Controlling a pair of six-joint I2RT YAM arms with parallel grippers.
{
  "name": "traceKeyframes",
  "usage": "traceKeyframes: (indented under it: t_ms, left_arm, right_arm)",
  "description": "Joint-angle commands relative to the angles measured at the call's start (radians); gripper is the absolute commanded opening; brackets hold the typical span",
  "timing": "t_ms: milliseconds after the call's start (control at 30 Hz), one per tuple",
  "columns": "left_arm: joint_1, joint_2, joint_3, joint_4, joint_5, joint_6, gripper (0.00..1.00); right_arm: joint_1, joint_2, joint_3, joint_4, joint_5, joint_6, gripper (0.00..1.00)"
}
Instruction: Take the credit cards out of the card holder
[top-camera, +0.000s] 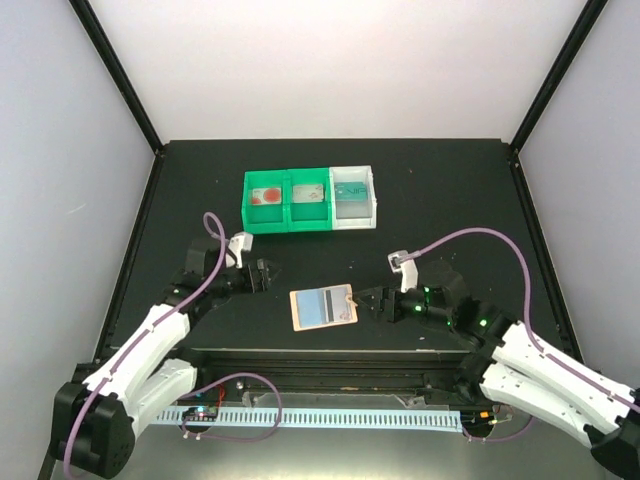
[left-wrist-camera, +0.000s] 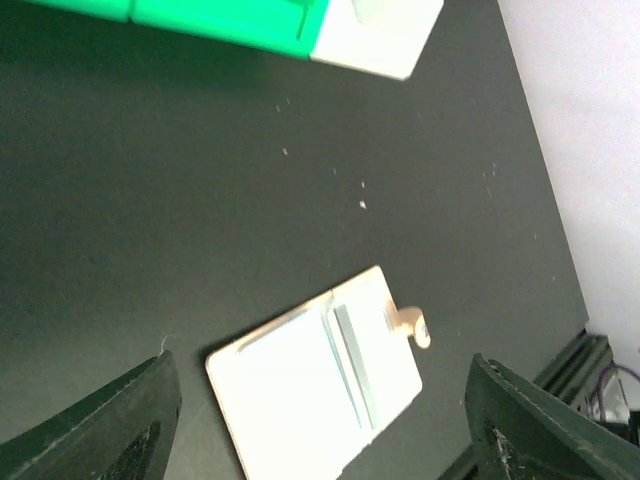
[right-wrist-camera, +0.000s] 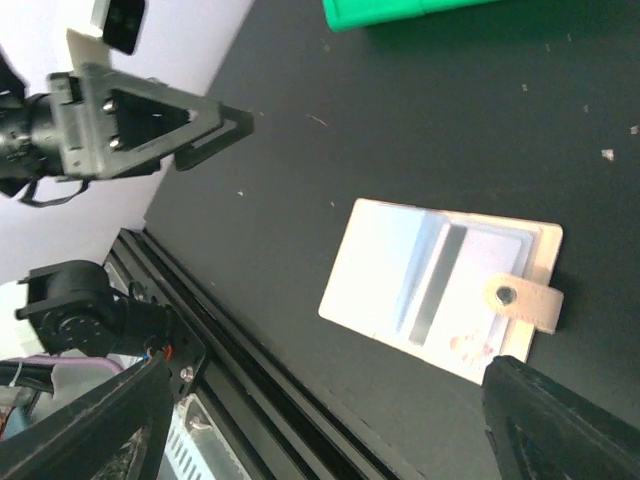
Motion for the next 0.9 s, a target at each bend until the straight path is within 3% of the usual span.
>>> traceKeyframes:
  t_ms: [0, 167, 267, 533, 867]
  left_arm:
    - [-0.045, -0.037, -0.045, 0.023, 0.06, -0.028, 0.77]
    - [-0.107, -0.029, -0.074, 0.051, 0.065, -0.038, 0.68]
    - [-0.156, -0.011, -0.075, 0.078, 0.068, -0.045, 0.68]
    - [-0.235, 0.038, -0.139, 0.215, 0.073, -0.129, 0.71]
    - [-0.259, 0.158, -0.187, 0.344, 0.107, -0.165, 0.73]
  right_arm:
    - [-0.003, 0.077, 0.009, 0.031, -0.003, -0.025, 0.79]
    - [-0.003, 0.201, -0.018, 0.127, -0.065, -0.01, 0.5]
    - [-0.002, 0.272, -0.031, 0.184, -0.069, 0.0, 0.42]
    - [0.011, 0.455, -0.028, 0.296, -0.012, 0.009, 0.31]
    - [0.055, 0.672, 0.04, 0.343, 0.023, -0.046, 0.29]
